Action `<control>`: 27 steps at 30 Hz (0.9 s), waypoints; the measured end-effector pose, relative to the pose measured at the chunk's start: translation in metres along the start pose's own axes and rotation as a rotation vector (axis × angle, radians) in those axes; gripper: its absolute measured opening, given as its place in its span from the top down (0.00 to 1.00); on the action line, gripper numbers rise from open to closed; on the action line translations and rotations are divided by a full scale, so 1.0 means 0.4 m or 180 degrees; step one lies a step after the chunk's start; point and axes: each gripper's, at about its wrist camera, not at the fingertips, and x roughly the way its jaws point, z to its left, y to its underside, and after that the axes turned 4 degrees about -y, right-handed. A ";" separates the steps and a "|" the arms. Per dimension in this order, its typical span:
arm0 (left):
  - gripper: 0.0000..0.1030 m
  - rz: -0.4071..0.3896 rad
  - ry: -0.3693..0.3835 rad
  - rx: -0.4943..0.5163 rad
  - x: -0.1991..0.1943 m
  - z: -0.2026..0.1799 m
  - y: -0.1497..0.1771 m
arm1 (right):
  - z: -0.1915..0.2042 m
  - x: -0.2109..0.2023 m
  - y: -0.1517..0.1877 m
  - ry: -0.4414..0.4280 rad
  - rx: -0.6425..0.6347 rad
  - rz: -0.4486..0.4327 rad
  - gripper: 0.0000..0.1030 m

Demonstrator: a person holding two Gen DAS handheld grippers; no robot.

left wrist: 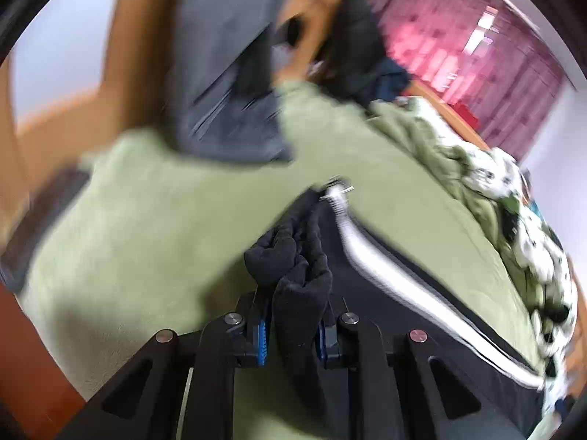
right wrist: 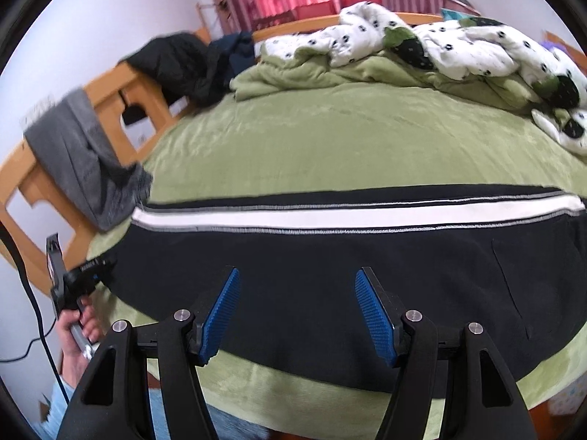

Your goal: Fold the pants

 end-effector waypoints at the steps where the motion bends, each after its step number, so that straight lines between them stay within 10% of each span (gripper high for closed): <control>1: 0.83 -0.0055 0.0048 0.0128 -0.031 -0.046 -0.012 | -0.005 -0.007 -0.001 -0.0027 0.0031 -0.0028 0.37; 7: 0.83 -0.0231 0.0609 0.0972 -0.188 -0.384 0.014 | -0.062 -0.102 -0.007 0.0124 -0.0060 -0.0232 0.37; 14: 0.83 0.0255 0.1222 0.1656 -0.175 -0.730 0.220 | -0.187 -0.209 0.050 0.0563 0.0008 -0.0320 0.37; 23: 0.79 0.1533 0.1371 0.1843 0.018 -0.819 0.430 | -0.375 -0.250 0.128 0.0422 0.0565 -0.0111 0.37; 27: 0.41 0.1456 0.1471 0.2241 -0.029 -0.780 0.441 | -0.382 -0.204 0.106 0.0414 0.0517 -0.0058 0.37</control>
